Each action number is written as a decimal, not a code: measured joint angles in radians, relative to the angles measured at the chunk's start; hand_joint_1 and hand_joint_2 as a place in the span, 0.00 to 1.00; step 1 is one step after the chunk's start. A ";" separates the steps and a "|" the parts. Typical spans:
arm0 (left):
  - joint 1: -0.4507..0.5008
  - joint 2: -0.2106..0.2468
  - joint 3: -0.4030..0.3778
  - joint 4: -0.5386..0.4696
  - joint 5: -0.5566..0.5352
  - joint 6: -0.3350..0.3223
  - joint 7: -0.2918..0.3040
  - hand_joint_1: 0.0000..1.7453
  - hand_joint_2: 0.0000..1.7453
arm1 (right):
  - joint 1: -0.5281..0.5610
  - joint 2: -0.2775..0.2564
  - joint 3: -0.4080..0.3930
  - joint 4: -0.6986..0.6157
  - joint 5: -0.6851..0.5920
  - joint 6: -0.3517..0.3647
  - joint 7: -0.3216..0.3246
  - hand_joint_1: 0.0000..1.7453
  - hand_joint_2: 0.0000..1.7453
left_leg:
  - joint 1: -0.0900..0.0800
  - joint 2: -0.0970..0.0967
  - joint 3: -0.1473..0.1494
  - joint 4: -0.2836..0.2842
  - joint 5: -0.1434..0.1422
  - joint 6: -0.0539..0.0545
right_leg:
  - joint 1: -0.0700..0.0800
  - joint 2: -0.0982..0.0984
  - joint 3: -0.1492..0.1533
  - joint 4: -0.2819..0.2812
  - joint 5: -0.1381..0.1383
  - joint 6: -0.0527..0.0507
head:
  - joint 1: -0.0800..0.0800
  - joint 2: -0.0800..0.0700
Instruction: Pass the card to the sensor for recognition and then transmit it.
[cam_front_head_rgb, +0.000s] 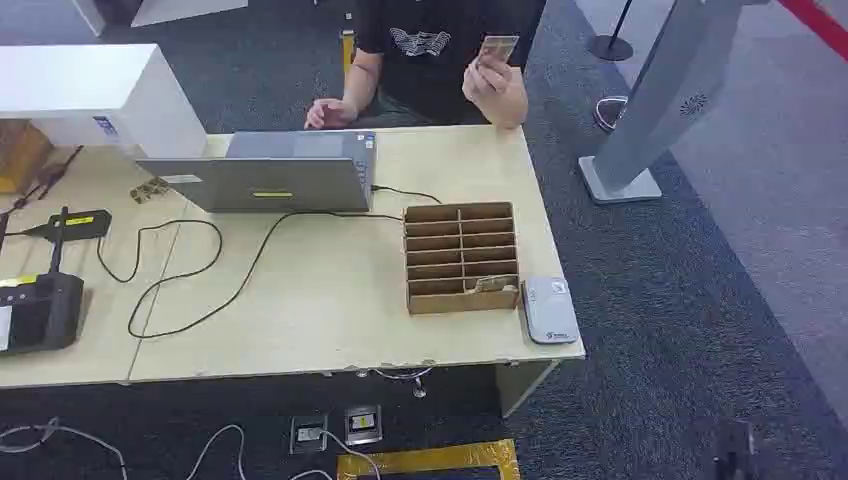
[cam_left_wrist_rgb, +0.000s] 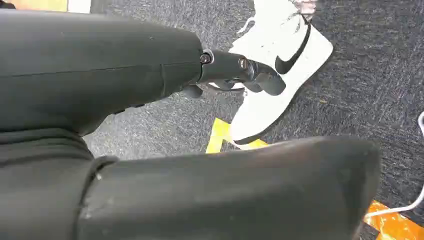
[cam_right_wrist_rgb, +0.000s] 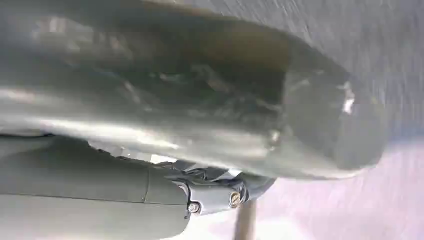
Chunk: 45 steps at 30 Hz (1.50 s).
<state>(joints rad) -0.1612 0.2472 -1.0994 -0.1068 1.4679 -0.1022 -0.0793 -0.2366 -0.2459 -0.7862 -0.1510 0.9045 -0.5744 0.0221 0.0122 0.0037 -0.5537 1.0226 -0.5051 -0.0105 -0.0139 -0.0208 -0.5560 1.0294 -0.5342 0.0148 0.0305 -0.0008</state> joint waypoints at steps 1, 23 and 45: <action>0.000 0.000 0.000 0.000 0.000 0.000 0.000 0.00 0.00 | -0.008 -0.033 -0.012 -0.002 -0.012 -0.014 0.000 0.00 0.00 | 0.000 0.000 0.000 0.000 0.000 0.000 | 0.000 0.000 0.000 0.000 0.000 0.000 | 0.000 0.000; -0.011 0.042 -0.001 -0.002 -0.070 -0.003 -0.040 0.00 0.00 | -0.414 -0.728 -0.152 -0.039 -0.027 0.102 -0.038 0.00 1.00 | -0.008 0.001 0.000 0.000 0.002 0.004 | -0.008 0.000 -0.002 0.004 0.001 0.001 | -0.001 0.000; -0.032 0.067 -0.003 -0.010 -0.113 -0.002 -0.082 0.00 0.00 | -1.131 -0.354 0.638 -0.139 0.044 0.653 -0.355 0.00 1.00 | -0.004 -0.004 -0.001 0.001 0.010 0.003 | -0.004 -0.005 -0.004 0.008 0.004 0.001 | -0.001 0.000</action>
<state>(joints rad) -0.1935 0.3144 -1.1021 -0.1167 1.3554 -0.1045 -0.1610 -1.3672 -0.6000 -0.1485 -0.2904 0.9480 0.0782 -0.3330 0.0083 -0.0003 -0.5549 1.0232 -0.4949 -0.0075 -0.0176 -0.0261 -0.5599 1.0376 -0.5300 0.0161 0.0294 -0.0008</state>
